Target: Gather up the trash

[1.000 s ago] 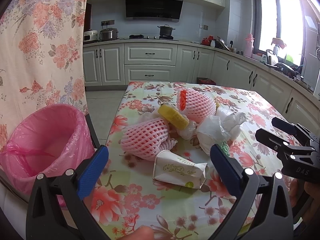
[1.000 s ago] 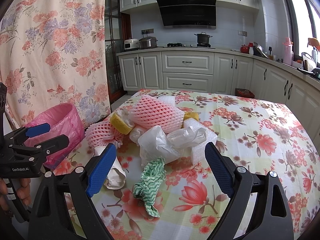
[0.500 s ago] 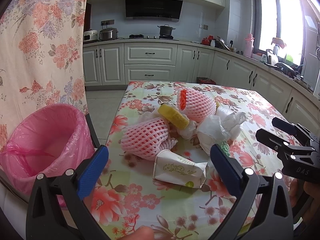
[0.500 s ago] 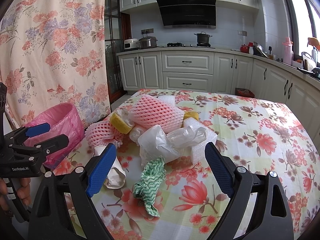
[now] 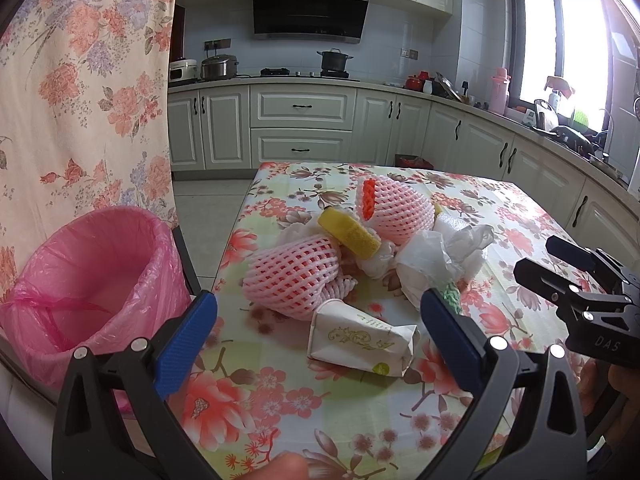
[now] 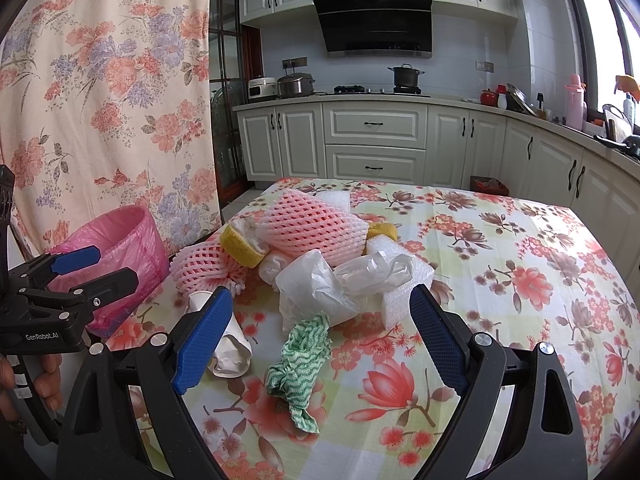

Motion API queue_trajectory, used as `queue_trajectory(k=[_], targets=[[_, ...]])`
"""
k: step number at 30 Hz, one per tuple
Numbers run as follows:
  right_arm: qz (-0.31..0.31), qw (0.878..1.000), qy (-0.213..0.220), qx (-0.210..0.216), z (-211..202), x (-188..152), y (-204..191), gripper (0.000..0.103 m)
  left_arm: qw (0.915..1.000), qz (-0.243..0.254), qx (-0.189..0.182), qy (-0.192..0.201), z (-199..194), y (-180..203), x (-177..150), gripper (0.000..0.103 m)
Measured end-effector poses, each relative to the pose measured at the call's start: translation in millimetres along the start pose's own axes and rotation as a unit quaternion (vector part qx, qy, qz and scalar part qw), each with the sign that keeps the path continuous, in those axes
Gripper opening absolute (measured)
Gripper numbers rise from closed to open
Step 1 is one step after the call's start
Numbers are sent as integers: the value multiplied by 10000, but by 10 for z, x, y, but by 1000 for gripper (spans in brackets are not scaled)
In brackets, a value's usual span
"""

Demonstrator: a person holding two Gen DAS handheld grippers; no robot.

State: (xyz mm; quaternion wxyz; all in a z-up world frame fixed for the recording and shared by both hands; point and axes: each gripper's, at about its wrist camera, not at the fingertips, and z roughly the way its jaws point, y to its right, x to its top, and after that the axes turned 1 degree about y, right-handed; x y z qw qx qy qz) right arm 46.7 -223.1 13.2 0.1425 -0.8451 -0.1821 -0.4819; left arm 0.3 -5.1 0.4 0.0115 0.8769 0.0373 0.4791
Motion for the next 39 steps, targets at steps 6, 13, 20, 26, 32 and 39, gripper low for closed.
queue_trajectory(k=[6,13,20,26,32,39], targets=[[3,10000,-3,-3,5,-2,-3,85,10000,-14,5,-11,-1,-7,-2,99],[-18,10000,-7,1,-3,-5,-9,85,10000,-25,22,-32,0,-5,-12,99],[-4,10000,-1,8,-5,-3,-8,85,10000,-11,24,-23,-3,-1,-6,99],[-1,10000,-4,9,-7,-8,-8,85,10000,-9,21,-19,-5,3,-2,99],[7,10000,-55,-10,7,-18,7,85,10000,-56,46,-48,4,-6,-4,99],[37,9997,-247,7,94,-74,33,85,9999,-107,55,-115,45,-28,-35,99]])
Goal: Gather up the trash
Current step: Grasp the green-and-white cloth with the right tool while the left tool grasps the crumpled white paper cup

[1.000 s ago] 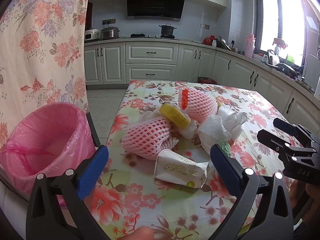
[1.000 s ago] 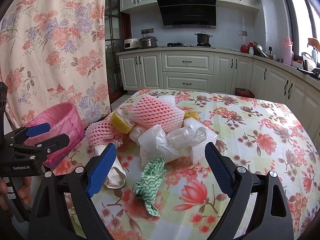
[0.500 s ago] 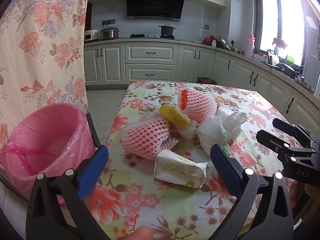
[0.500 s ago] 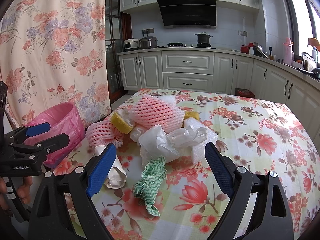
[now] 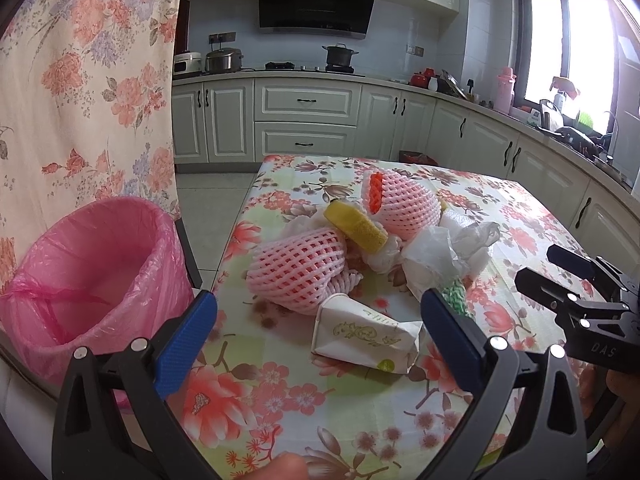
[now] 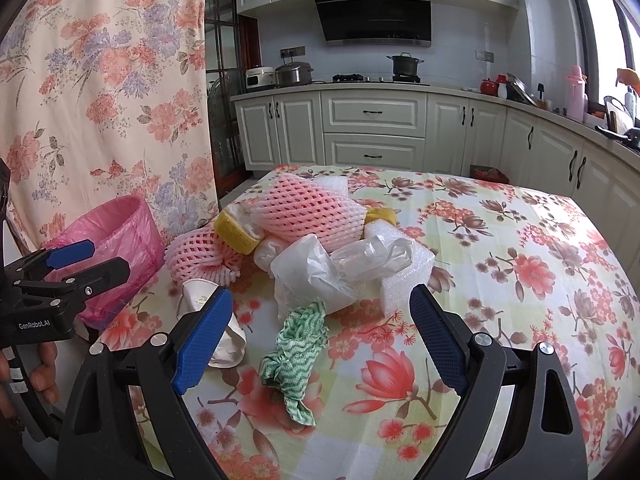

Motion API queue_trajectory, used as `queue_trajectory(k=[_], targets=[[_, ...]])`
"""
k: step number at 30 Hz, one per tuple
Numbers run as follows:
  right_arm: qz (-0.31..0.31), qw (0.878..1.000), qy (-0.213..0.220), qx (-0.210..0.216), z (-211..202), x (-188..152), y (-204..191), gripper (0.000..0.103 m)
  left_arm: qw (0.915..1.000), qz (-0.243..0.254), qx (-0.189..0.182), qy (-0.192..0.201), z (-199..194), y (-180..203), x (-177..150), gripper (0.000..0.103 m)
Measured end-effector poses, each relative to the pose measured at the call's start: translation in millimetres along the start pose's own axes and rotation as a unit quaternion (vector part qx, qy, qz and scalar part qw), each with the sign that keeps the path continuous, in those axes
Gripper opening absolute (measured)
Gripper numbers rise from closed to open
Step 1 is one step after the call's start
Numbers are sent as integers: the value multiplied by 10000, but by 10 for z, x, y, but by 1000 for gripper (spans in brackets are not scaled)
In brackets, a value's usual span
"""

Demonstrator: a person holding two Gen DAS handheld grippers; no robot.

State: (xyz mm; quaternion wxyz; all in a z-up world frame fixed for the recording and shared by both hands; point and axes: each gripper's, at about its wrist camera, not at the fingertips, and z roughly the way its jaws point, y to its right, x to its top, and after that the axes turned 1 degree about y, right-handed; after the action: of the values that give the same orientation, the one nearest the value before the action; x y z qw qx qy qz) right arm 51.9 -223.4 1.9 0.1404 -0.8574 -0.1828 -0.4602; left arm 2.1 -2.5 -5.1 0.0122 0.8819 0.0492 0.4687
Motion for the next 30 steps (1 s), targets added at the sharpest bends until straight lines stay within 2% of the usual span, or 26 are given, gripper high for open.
queue_trajectory(k=[12,16,23,26,28,30], targets=[[-106,9961,-870,14,412,-196,-95,85,9999,-85,1,-122,90,-77,-66,99],[-213,9933,-1131,37,531,-266,-154,72,9998,-130,-21,-178,125,-102,-89,99],[-298,9903,-1355,-11,636,-325,-189,56,9995,-180,-91,-246,163,-116,-116,98],[-299,9885,-1476,107,678,-341,-205,48,9993,-194,-142,-294,190,-108,-130,98],[-309,9876,-1529,146,695,-356,-217,39,9992,-177,-175,-326,211,-93,-144,98],[-305,9872,-1556,194,706,-370,-213,35,9990,-152,-231,-358,235,-71,-157,98]])
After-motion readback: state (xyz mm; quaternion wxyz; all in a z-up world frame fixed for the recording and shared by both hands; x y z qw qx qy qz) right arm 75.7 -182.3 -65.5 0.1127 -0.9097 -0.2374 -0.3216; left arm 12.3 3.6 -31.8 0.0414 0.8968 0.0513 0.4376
